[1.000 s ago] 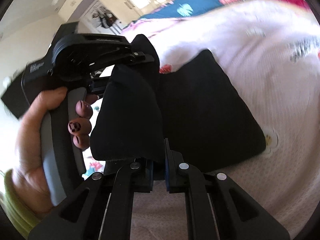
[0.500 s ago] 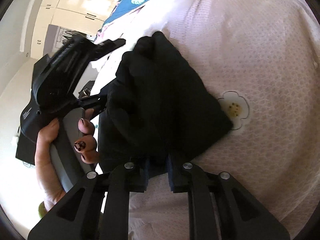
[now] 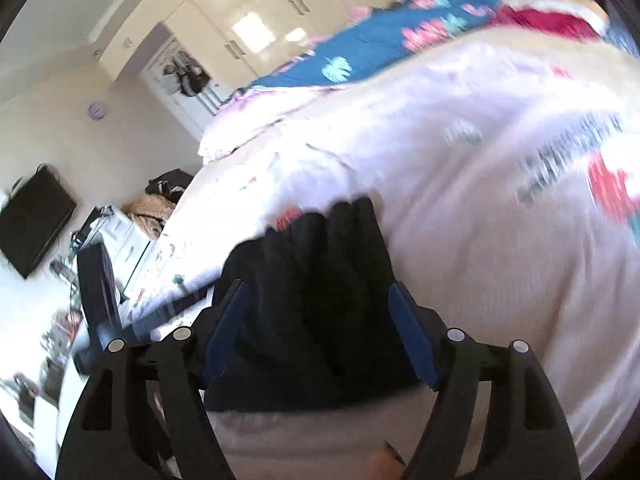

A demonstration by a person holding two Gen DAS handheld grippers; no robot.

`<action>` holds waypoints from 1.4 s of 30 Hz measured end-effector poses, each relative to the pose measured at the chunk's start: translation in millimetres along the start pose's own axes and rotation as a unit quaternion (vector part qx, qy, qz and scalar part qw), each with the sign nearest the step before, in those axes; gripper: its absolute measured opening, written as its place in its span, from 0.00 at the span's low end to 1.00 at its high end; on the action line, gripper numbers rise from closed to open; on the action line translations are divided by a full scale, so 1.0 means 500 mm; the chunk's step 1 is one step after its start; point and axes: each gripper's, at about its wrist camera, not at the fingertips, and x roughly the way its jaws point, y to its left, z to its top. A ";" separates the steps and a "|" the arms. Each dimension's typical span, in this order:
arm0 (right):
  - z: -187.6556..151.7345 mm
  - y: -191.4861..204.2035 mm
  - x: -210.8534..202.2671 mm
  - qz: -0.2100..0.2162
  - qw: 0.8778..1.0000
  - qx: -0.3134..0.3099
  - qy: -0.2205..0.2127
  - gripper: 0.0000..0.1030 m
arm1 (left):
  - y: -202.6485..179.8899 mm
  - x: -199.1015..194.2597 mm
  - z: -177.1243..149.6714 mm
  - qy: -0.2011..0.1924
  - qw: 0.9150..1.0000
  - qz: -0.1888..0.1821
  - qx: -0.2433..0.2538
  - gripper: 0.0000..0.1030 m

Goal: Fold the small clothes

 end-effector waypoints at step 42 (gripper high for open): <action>0.071 -0.043 0.279 -0.110 0.977 -0.160 0.088 0.31 | -0.024 0.009 -0.072 0.021 0.999 -0.035 0.037 0.83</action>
